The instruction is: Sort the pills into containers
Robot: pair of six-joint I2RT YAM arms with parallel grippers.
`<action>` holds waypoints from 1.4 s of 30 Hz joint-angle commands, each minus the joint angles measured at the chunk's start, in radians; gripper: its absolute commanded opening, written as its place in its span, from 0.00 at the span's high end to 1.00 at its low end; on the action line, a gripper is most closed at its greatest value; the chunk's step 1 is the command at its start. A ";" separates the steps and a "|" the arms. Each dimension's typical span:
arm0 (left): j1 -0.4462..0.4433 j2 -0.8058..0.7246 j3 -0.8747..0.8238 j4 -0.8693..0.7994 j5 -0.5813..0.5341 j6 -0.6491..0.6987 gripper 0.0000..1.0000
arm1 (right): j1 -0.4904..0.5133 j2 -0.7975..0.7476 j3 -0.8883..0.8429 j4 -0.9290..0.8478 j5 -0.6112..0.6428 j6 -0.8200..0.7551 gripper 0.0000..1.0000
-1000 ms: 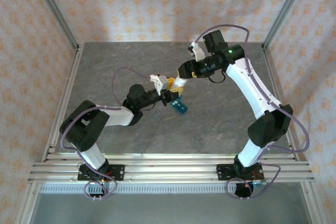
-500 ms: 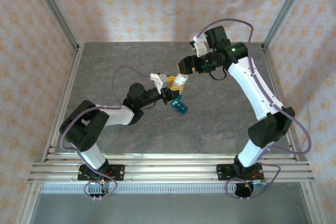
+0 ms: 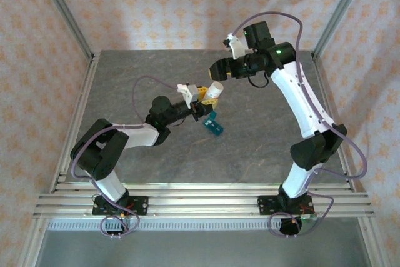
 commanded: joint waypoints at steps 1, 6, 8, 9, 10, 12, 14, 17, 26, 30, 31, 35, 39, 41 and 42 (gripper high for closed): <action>0.013 -0.021 0.033 0.060 0.029 0.004 1.00 | 0.002 0.020 0.040 -0.057 -0.035 -0.053 0.18; 0.016 -0.001 0.059 0.067 0.041 -0.004 1.00 | 0.003 0.015 0.017 -0.066 -0.048 -0.073 0.19; 0.017 0.005 0.069 0.069 0.043 -0.014 1.00 | 0.003 0.011 0.008 -0.068 -0.066 -0.076 0.20; 0.015 0.007 0.071 0.071 0.042 -0.018 1.00 | 0.002 0.008 0.004 -0.067 -0.068 -0.075 0.20; 0.016 0.011 0.072 0.074 0.040 -0.021 1.00 | 0.002 0.005 -0.003 -0.066 -0.068 -0.074 0.22; 0.016 0.013 0.076 0.075 0.043 -0.027 1.00 | 0.003 0.000 -0.014 -0.063 -0.066 -0.071 0.25; 0.015 0.010 0.077 0.073 0.047 -0.031 1.00 | 0.002 -0.006 -0.020 -0.060 -0.061 -0.067 0.28; 0.015 0.005 0.075 0.070 0.052 -0.027 1.00 | 0.003 -0.012 -0.029 -0.060 -0.063 -0.061 0.32; 0.016 0.004 0.080 0.070 0.052 -0.035 1.00 | 0.002 -0.042 -0.078 -0.040 -0.066 -0.038 0.50; 0.016 0.003 0.087 0.070 0.051 -0.038 1.00 | 0.002 -0.045 -0.100 -0.021 -0.069 -0.011 0.56; 0.017 0.004 0.089 0.070 0.051 -0.039 1.00 | 0.002 -0.049 -0.113 -0.006 -0.067 0.007 0.57; 0.015 0.006 0.093 0.070 0.049 -0.044 1.00 | 0.007 -0.062 -0.176 0.067 -0.061 0.096 0.61; 0.016 0.004 0.092 0.070 0.048 -0.044 1.00 | 0.040 -0.086 -0.246 0.145 -0.019 0.178 0.61; 0.016 0.006 0.093 0.070 0.048 -0.044 1.00 | 0.064 -0.087 -0.263 0.162 0.022 0.211 0.61; 0.016 0.005 0.093 0.070 0.048 -0.046 1.00 | 0.078 -0.086 -0.267 0.170 0.056 0.234 0.61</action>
